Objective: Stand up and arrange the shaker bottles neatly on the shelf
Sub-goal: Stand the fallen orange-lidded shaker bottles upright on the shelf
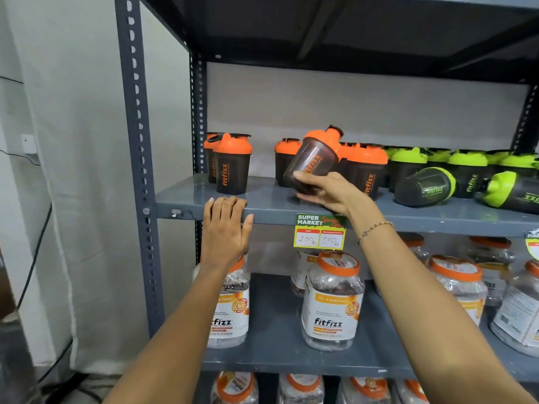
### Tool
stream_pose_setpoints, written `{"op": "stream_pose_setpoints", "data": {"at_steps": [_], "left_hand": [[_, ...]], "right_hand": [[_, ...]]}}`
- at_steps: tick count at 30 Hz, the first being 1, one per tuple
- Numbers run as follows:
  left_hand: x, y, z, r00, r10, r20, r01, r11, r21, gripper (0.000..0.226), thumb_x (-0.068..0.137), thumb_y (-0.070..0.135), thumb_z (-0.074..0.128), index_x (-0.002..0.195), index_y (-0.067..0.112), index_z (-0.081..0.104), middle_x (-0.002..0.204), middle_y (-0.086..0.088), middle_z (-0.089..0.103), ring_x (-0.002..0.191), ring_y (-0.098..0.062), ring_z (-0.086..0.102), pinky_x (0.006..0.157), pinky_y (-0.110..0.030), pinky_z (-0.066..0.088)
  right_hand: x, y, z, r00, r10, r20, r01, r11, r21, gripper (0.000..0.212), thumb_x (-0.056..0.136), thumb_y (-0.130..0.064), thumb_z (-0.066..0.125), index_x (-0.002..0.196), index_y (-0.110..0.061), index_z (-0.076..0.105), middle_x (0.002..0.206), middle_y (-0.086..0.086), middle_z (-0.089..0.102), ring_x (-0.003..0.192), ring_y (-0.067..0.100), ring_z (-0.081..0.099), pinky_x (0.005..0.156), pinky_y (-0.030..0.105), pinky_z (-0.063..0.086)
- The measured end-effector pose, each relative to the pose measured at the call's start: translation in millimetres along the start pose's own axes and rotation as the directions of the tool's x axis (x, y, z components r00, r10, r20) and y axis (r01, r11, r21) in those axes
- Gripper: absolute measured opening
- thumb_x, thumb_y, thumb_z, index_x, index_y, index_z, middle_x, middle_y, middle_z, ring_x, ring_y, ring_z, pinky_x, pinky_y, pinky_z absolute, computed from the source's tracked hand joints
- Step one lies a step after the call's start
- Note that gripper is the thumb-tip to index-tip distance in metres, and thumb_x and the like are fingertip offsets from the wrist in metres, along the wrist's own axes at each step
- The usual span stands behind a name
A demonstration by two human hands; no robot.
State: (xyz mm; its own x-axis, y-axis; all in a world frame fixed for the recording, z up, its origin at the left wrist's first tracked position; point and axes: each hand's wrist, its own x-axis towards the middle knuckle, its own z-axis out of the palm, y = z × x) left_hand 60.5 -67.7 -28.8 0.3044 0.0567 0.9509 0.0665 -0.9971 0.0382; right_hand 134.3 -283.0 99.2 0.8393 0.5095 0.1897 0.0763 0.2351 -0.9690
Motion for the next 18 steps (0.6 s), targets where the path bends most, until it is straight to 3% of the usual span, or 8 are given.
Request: {"op": "stream_pose_setpoints", "data": {"at_steps": [3,6,11,14,18], "left_hand": [[0.2,0.4,-1.2,1.000,0.001,0.005,-0.001,1.000,0.004,0.033,0.094,0.037,0.037,0.115,0.015,0.051,0.113,-0.007,0.057,0.111,-0.023,0.044,0.110,-0.041,0.023],[0.5,0.4,-2.5,1.000,0.006,0.013,-0.006,1.000,-0.005,0.033,0.095,0.037,0.037,0.115,0.015,0.051,0.114,-0.006,0.056,0.111,-0.022,0.044,0.111,-0.041,0.023],[0.0,-1.3,-3.8,1.000,0.019,0.020,-0.019,1.000,-0.018,0.033,0.095,0.037,0.037,0.117,0.016,0.050,0.116,-0.005,0.056,0.113,-0.022,0.044,0.111,-0.040,0.022],[0.3,-2.9,-1.8,1.000,0.021,0.009,-0.021,1.000,-0.022,0.032,0.095,0.037,0.038,0.116,0.016,0.050,0.116,-0.005,0.056,0.113,-0.022,0.044,0.110,-0.040,0.023],[0.0,-3.3,1.8,1.000,0.006,0.020,-0.005,1.000,-0.015,0.032,0.095,0.038,0.040,0.117,0.017,0.050,0.116,-0.005,0.056,0.114,-0.022,0.043,0.111,-0.040,0.022]], "right_hand": [[10.9,2.0,14.5,0.995,-0.058,-0.087,0.038,0.977,-0.212,0.039,0.067,-0.007,0.083,0.102,-0.003,0.066,0.101,0.011,0.072,0.099,0.024,0.068,0.073,0.031,0.060],[25.6,5.9,26.9,0.974,-0.140,-0.181,0.056,0.913,-0.405,0.044,0.059,-0.019,0.089,0.097,-0.010,0.068,0.091,0.004,0.073,0.085,0.016,0.068,0.064,0.022,0.053],[48.6,17.2,35.5,0.963,-0.127,-0.240,-0.044,0.800,-0.598,0.070,0.049,-0.024,0.093,0.109,-0.004,0.063,0.106,0.011,0.070,0.098,0.026,0.065,0.088,0.040,0.054],[52.9,21.2,35.7,0.961,-0.126,-0.245,-0.075,0.736,-0.673,0.073,0.049,-0.026,0.093,0.110,-0.002,0.061,0.108,0.014,0.069,0.098,0.030,0.066,0.088,0.044,0.056],[53.0,22.4,35.9,0.963,-0.143,-0.228,-0.069,0.687,-0.723,0.072,0.054,-0.031,0.091,0.113,-0.005,0.060,0.112,0.012,0.067,0.100,0.027,0.063,0.087,0.039,0.053]]}}
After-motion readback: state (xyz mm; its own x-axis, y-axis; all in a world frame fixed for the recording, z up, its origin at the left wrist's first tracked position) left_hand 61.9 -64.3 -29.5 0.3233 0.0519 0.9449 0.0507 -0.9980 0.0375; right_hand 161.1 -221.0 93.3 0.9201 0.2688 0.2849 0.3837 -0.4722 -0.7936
